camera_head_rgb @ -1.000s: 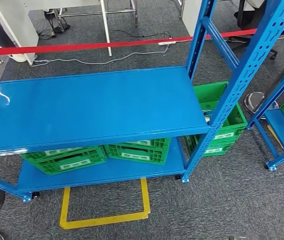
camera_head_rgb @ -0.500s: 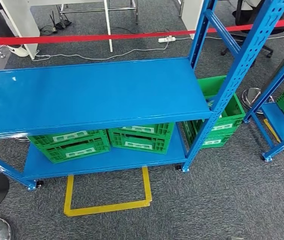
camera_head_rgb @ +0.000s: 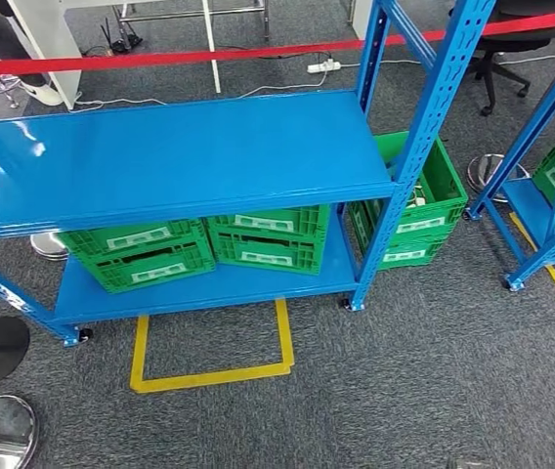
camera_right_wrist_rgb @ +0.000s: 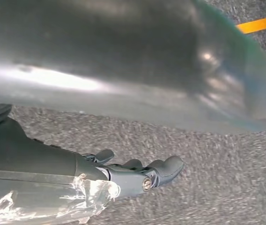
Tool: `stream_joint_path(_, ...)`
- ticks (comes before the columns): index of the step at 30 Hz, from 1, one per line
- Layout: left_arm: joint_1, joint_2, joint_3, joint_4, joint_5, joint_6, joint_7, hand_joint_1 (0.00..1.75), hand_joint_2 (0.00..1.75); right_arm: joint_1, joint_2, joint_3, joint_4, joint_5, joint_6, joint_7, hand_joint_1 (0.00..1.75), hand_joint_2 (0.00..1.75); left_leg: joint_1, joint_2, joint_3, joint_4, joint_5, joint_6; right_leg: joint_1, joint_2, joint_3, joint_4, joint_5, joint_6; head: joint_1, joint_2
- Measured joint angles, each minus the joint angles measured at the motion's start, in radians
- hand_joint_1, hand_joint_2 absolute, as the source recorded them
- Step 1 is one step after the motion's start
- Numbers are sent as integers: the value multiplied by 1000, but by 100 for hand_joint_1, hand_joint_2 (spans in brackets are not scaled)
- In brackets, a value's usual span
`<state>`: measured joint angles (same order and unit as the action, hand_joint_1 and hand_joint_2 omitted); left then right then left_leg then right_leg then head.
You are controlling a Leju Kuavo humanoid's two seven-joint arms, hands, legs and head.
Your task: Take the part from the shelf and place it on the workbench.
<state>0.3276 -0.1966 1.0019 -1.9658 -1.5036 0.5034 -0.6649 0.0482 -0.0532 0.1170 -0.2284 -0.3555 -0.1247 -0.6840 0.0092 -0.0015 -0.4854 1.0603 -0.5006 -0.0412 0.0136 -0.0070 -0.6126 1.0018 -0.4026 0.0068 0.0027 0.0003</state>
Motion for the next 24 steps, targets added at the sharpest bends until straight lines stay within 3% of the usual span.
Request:
stream_joint_path(2, -3, 0, 1, 0, 0, -1, 0, 175, 175, 0, 0, -7, -3, 0, 9, 0, 0, 0, -3, 0, 54, -97, -26, 14, 3, 1, -17, 6, 22, 8, 1, 0)
stream_joint_path(4, -4, 0, 2, 0, 0, -2, 0, 175, 175, 4, 1, -17, -3, -3, 18, 0, 0, 0, -6, 1, 42, -109, -18, 33, 0, 3, -26, 3, 39, 17, 0, 0)
stream_joint_path(5, -4, 0, 3, 0, 0, -3, 0, 175, 175, 8, 3, -23, -3, -5, 22, 0, 0, 0, -6, 3, 33, -109, -7, 41, -3, 3, -32, 9, 25, 23, 1, 0)
stream_joint_path(7, -6, 0, 4, 0, -1, -3, 0, 175, 175, 13, 5, -32, -3, -8, 26, 0, 0, 0, -4, 5, 7, -109, 18, 54, -6, 5, -55, 78, -64, 36, 3, 0)
stream_joint_path(9, -6, -1, 5, 0, -1, -4, 0, 175, 175, 11, 6, -40, -3, -9, 29, 0, 0, 0, -4, 5, -25, -108, 45, 58, -7, 4, -79, 208, -166, 44, 6, 0)
stream_joint_path(10, -7, -1, 5, 0, -1, -4, 0, 175, 175, 9, 6, -45, -3, -10, 30, 0, 0, 0, -5, 5, -43, -108, 59, 58, -7, 5, -81, 262, -185, 45, 6, 0)
stream_joint_path(11, -7, -1, 5, 1, -1, -4, 0, 175, 175, 7, 7, -49, -3, -12, 33, 0, 0, 0, -5, 5, -61, -106, 73, 57, -7, 5, -69, 290, -177, 45, 6, 0)
stream_joint_path(12, -7, -1, 5, 1, -2, -4, 0, 175, 175, 6, 7, -56, -3, -14, 37, 0, 0, 0, -5, 5, -80, -104, 87, 55, -7, 5, -41, 285, -149, 43, 6, 0)
stream_joint_path(13, -7, -2, 5, 1, -2, -4, 0, 175, 175, 6, 7, -63, -3, -17, 41, 0, 0, 0, -5, 5, -97, -102, 100, 52, -7, 5, 4, 245, -115, 41, 6, 0)
stream_joint_path(14, -7, -2, 5, 1, -2, -3, 0, 175, 175, 4, 7, -71, -3, -20, 45, 0, 0, 0, -5, 4, -112, -100, 113, 49, -7, 5, 64, 175, -100, 38, 6, 0)
stream_joint_path(15, -6, -1, 5, 1, -2, -3, 0, 175, 175, 1, 7, -79, -3, -24, 48, 0, 0, 0, -6, 4, -123, -98, 124, 44, -6, 6, 130, 85, -105, 34, 6, 0)
stream_joint_path(16, -6, -1, 5, 1, -2, -2, 0, 175, 175, -2, 7, -87, -3, -26, 51, 0, 0, 0, -6, 5, -128, -99, 136, 39, -4, 7, 177, 12, -120, 30, 5, 0)
stream_joint_path(17, -6, -1, 4, 1, -2, -1, 0, 175, 175, -4, 8, -95, -2, -28, 53, 0, 0, 0, -6, 5, -129, -100, 147, 34, -2, 9, 206, -39, -138, 25, 6, 0)
stream_joint_path(19, -6, 0, 3, 1, -2, 1, 0, 175, 175, -4, 8, -108, -1, -29, 55, 0, 0, 0, -3, 6, -130, -105, 166, 21, 2, 10, 202, -57, -135, 11, 9, -1)
stream_joint_path(20, -4, 0, 2, 1, -2, 2, 0, 175, 175, -5, 9, -114, 0, -29, 56, 0, 0, 0, -2, 5, -135, -102, 161, 14, 1, 8, 192, -56, -126, 3, 11, -1)
stream_joint_path(21, -2, 1, 2, 1, -2, 2, 0, 175, 175, -5, 10, -119, 1, -29, 57, 0, 0, 0, -1, 4, -144, -85, 133, 9, 0, 6, 178, -54, -113, -5, 10, -1)
stream_joint_path(22, 1, 1, 2, 1, -2, 2, 0, 175, 175, -5, 11, -123, 2, -28, 57, 0, 0, 0, -1, 3, -156, -47, 84, 4, -1, 4, 162, -55, -98, -12, 7, -1)
stream_joint_path(24, 4, 1, 2, 1, -2, 5, 0, 175, 175, -5, 12, -130, 2, -27, 56, 0, 0, 0, 0, 2, -185, 82, -34, -3, -1, 2, 126, -52, -68, -19, 3, -1)
